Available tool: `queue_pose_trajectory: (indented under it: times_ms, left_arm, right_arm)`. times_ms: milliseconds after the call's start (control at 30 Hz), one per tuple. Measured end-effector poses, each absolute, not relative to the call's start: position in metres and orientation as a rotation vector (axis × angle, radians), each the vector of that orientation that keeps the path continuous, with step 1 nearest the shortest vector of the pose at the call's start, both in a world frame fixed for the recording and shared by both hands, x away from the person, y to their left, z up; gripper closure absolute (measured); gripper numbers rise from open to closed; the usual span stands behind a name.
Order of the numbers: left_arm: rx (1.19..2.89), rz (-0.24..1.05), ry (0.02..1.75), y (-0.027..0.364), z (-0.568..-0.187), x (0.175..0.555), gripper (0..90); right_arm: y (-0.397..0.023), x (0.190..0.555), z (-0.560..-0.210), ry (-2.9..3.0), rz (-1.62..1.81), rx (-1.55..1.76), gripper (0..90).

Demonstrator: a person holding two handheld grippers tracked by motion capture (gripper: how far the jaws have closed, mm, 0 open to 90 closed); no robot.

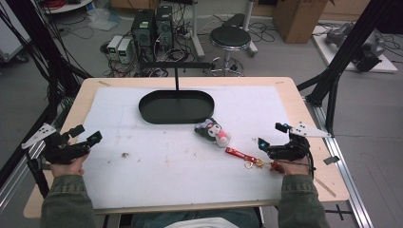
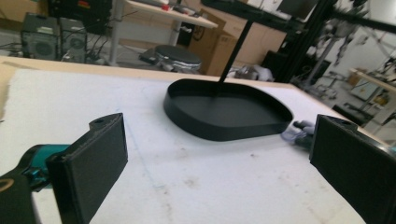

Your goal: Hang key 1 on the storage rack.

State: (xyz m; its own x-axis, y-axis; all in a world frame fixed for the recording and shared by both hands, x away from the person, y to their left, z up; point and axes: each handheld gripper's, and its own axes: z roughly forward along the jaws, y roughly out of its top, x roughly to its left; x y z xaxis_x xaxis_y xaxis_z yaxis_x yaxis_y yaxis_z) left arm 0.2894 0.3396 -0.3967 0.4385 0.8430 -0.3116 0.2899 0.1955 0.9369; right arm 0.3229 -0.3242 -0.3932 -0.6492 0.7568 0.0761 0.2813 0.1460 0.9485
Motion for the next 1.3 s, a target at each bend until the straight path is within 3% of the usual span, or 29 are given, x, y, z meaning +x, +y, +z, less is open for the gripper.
queue_pose_trajectory:
  times_ms: [1300]
  left_arm:
    - [1.367,0.58,1.039,0.331,-0.394,0.284,5.1]
  right_arm:
    - [-0.294,0.333,-0.396,2.221,1.239,0.963,0.6]
